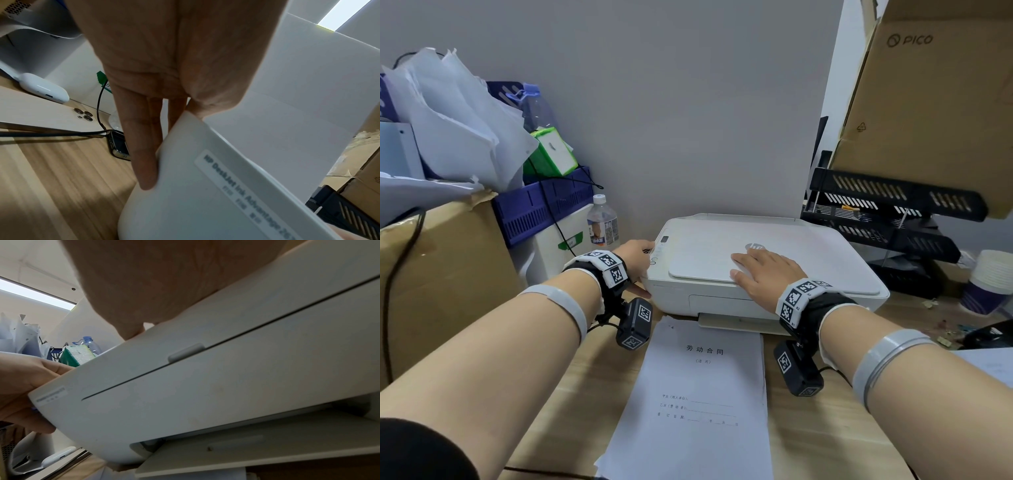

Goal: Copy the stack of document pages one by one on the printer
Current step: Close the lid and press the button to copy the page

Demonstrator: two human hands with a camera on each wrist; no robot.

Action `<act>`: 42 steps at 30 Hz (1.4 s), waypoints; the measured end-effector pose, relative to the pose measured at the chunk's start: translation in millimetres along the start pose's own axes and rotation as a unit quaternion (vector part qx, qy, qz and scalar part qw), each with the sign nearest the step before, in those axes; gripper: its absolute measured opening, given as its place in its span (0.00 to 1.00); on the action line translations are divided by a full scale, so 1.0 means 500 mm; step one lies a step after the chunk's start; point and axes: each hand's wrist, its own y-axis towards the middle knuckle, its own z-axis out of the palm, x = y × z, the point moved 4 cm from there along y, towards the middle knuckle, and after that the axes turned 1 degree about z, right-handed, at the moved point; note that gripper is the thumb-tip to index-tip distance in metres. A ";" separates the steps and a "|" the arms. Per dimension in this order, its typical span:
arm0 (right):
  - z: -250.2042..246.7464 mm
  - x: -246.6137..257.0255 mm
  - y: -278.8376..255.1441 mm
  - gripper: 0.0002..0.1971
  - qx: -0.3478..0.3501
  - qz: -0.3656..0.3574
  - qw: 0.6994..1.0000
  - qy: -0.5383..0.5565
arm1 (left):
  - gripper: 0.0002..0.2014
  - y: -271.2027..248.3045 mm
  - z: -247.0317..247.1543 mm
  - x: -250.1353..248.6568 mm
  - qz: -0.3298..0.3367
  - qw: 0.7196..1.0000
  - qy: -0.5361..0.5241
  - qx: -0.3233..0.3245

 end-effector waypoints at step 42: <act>0.000 -0.003 0.007 0.30 0.017 -0.001 1.000 -0.004 | 0.19 -0.012 0.004 -0.009 -0.003 1.000 -0.013 -0.004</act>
